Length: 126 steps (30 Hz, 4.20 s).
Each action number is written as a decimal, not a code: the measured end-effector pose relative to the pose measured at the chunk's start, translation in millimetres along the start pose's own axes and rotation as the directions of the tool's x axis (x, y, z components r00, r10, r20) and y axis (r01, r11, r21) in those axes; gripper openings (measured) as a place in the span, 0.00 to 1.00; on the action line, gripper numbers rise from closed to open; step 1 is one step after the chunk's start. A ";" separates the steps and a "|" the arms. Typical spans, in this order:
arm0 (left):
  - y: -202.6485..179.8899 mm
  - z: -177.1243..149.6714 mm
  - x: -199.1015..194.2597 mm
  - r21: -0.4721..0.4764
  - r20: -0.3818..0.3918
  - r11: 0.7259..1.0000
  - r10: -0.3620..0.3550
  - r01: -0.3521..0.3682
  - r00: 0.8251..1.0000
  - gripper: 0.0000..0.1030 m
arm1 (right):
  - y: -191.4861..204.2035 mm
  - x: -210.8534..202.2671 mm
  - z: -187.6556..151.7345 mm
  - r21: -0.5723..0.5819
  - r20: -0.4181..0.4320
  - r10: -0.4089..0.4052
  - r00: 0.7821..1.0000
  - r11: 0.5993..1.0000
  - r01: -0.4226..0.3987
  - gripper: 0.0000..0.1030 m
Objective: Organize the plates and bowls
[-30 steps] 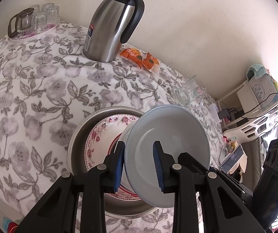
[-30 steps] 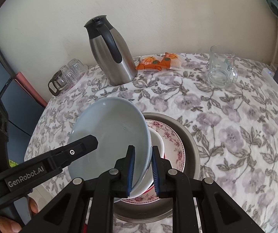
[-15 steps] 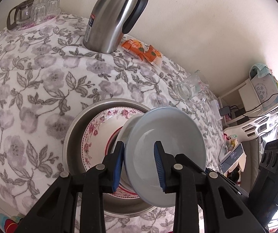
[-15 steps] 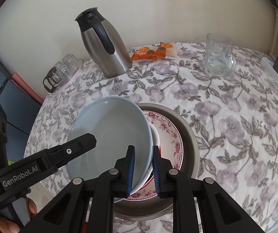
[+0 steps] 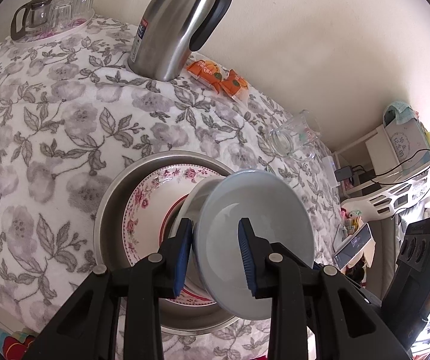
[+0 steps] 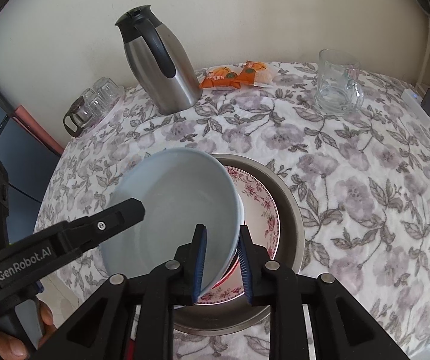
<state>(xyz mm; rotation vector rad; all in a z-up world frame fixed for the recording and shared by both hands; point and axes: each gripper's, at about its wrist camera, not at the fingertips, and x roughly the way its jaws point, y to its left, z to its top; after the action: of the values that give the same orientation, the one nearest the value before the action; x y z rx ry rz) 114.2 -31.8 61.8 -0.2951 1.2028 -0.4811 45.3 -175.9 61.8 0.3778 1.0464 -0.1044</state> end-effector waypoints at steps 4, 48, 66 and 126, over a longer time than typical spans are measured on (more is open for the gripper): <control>0.4 0.3 -0.6 -0.001 0.005 1.000 0.002 -0.002 1.000 0.31 | 2.8 0.3 -0.6 -0.015 0.001 -0.009 1.000 1.000 0.009 0.28; 1.0 -8.2 -35.3 0.010 0.168 0.988 0.150 -0.154 0.974 0.61 | 4.6 -23.7 -11.3 -0.038 0.092 -0.036 0.995 0.998 0.040 0.29; 9.1 -16.8 -25.9 -0.003 0.177 0.965 0.260 -0.264 0.949 0.85 | -2.7 -21.5 -18.3 -0.014 0.091 -0.057 0.994 0.998 0.059 0.31; 40.6 -104.5 -0.4 0.094 0.037 0.829 0.550 -0.551 0.834 0.97 | -41.4 2.4 -108.0 0.013 0.047 -0.235 0.971 0.972 0.234 1.00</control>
<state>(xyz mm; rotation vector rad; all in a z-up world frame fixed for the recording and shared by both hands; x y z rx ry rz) 23.8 7.0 7.8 0.1456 1.1869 -0.0312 -53.4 -176.1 1.4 0.2560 1.0400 -0.3279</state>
